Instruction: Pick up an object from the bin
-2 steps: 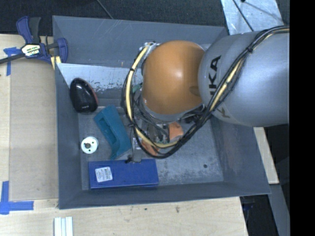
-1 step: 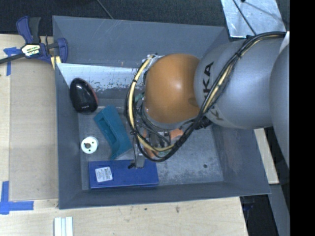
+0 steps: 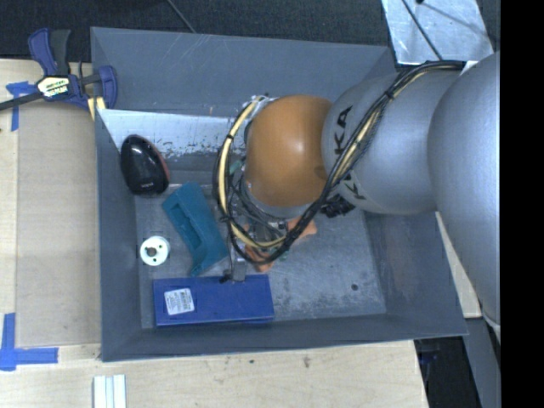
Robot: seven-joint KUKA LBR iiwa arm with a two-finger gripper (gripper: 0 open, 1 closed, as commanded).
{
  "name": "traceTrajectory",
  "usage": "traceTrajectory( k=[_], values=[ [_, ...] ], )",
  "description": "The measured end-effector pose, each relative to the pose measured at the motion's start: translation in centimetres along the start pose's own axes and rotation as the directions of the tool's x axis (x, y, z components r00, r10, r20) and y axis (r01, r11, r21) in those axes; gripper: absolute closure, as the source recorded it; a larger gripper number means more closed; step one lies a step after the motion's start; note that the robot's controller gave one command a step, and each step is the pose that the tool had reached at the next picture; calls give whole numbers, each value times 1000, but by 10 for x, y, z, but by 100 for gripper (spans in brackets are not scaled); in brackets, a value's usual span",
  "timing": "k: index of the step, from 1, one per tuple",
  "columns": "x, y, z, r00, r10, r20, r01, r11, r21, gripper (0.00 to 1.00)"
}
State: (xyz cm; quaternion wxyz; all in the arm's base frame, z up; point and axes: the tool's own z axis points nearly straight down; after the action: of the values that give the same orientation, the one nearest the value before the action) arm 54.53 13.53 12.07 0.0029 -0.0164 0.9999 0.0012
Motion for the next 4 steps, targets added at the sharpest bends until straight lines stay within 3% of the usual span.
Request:
traceTrajectory(
  k=[1, 2, 3, 4],
  values=[
    [-2, -20, 22, 998, -67, -10, 67, 998, 3, 0],
    [-1, -28, 12, 1000, -13, -4, 13, 1000, 2, 0],
    [11, -45, 22, 1000, -14, -4, 14, 1000, 2, 0],
    [-20, -56, 34, 950, 312, -1, -312, 950, 2, 100]
  ],
)
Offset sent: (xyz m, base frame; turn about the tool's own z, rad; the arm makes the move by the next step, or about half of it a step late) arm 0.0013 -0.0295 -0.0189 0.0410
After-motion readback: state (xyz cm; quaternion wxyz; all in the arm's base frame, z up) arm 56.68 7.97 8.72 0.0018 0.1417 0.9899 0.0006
